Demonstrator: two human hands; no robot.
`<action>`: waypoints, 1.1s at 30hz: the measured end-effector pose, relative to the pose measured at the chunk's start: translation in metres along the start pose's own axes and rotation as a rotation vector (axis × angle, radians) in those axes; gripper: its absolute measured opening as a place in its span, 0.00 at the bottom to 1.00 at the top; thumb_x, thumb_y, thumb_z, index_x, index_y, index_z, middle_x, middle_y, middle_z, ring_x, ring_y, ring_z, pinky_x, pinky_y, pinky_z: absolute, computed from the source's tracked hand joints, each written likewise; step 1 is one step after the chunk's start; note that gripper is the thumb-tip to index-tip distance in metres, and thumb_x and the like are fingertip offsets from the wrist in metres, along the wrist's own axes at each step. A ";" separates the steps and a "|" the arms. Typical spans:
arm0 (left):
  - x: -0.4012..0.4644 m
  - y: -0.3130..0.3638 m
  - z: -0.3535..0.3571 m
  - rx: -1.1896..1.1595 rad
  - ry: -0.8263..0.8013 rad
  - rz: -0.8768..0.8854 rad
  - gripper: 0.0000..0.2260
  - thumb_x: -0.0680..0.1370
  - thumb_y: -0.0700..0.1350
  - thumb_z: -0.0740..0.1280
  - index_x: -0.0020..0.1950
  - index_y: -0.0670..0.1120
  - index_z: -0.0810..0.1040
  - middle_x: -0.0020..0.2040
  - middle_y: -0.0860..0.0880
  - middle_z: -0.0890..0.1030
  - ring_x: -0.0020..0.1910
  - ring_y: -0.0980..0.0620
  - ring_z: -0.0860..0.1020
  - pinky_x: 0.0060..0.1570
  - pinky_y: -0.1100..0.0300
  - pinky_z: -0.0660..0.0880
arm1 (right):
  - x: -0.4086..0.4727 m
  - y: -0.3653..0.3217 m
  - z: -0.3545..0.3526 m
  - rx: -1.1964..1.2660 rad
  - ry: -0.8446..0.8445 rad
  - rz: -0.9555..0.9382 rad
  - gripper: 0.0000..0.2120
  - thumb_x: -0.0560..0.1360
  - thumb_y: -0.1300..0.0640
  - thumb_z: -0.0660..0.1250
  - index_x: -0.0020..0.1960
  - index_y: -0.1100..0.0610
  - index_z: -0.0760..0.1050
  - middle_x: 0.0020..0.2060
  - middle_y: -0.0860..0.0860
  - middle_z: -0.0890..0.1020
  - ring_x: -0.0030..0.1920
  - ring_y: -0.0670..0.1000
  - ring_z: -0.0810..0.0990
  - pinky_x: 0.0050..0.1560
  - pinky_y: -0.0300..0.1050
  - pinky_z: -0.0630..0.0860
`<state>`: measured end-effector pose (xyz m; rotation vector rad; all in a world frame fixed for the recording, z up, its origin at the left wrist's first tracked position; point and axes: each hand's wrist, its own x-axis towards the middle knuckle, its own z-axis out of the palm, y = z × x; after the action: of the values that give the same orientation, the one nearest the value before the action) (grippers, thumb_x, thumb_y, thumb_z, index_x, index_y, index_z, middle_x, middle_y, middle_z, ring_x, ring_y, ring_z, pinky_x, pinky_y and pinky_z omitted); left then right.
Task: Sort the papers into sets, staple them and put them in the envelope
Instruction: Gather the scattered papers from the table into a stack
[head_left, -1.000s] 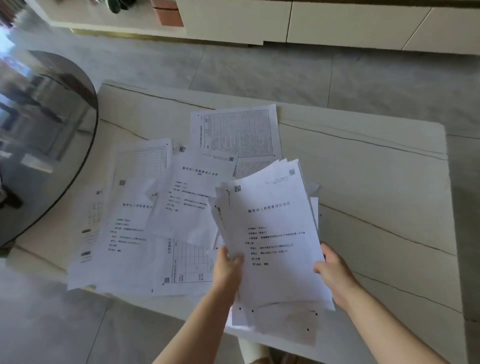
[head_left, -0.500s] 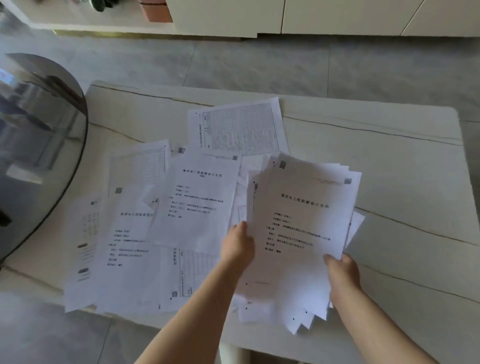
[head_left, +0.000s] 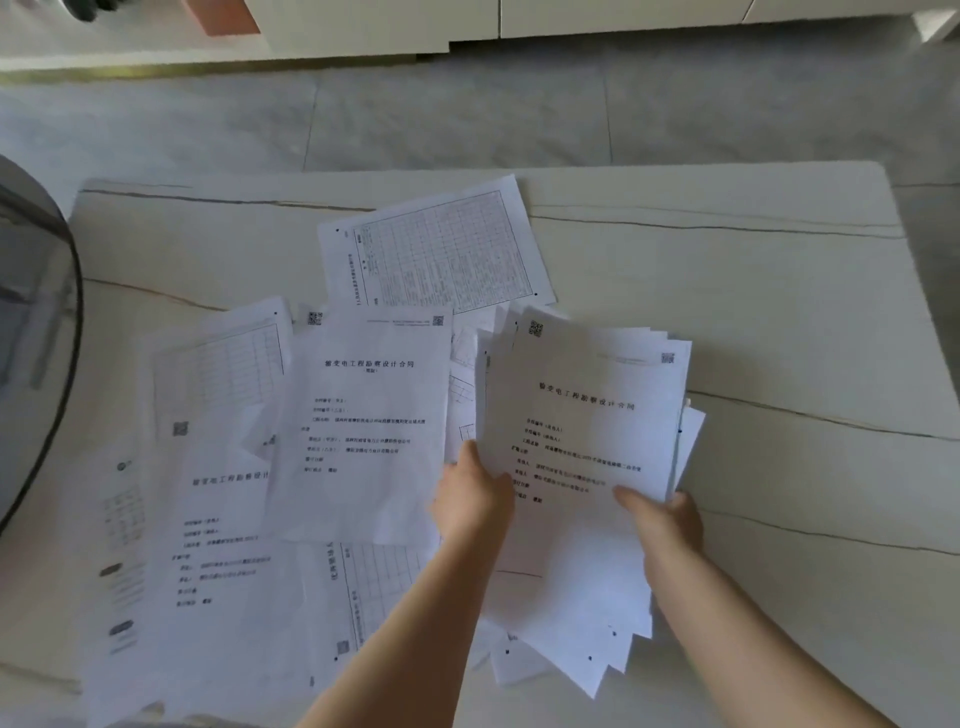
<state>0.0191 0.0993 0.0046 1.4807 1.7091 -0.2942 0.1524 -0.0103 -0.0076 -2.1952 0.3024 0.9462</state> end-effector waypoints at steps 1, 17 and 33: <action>0.000 -0.001 0.000 0.049 0.014 0.001 0.14 0.76 0.46 0.61 0.61 0.49 0.66 0.56 0.48 0.76 0.55 0.45 0.72 0.51 0.56 0.67 | 0.001 0.001 -0.001 -0.021 -0.009 -0.012 0.15 0.70 0.59 0.74 0.53 0.61 0.74 0.49 0.57 0.80 0.46 0.56 0.78 0.50 0.47 0.74; -0.050 -0.039 0.029 -0.400 0.095 -0.238 0.03 0.75 0.37 0.60 0.48 0.43 0.71 0.55 0.45 0.65 0.36 0.48 0.73 0.34 0.59 0.71 | -0.004 0.007 -0.015 -0.500 -0.149 -0.185 0.22 0.74 0.59 0.68 0.65 0.65 0.68 0.59 0.60 0.74 0.57 0.61 0.76 0.50 0.47 0.72; -0.060 -0.017 0.051 -0.175 0.083 -0.172 0.29 0.73 0.52 0.68 0.72 0.49 0.64 0.67 0.44 0.69 0.66 0.43 0.68 0.64 0.46 0.70 | 0.035 -0.007 -0.110 -0.156 -0.443 -0.171 0.13 0.76 0.66 0.65 0.56 0.53 0.73 0.52 0.54 0.80 0.50 0.54 0.77 0.55 0.50 0.73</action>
<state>0.0226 0.0193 0.0095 1.2373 1.8829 -0.1706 0.2396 -0.0795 0.0240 -2.0362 -0.1704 1.3566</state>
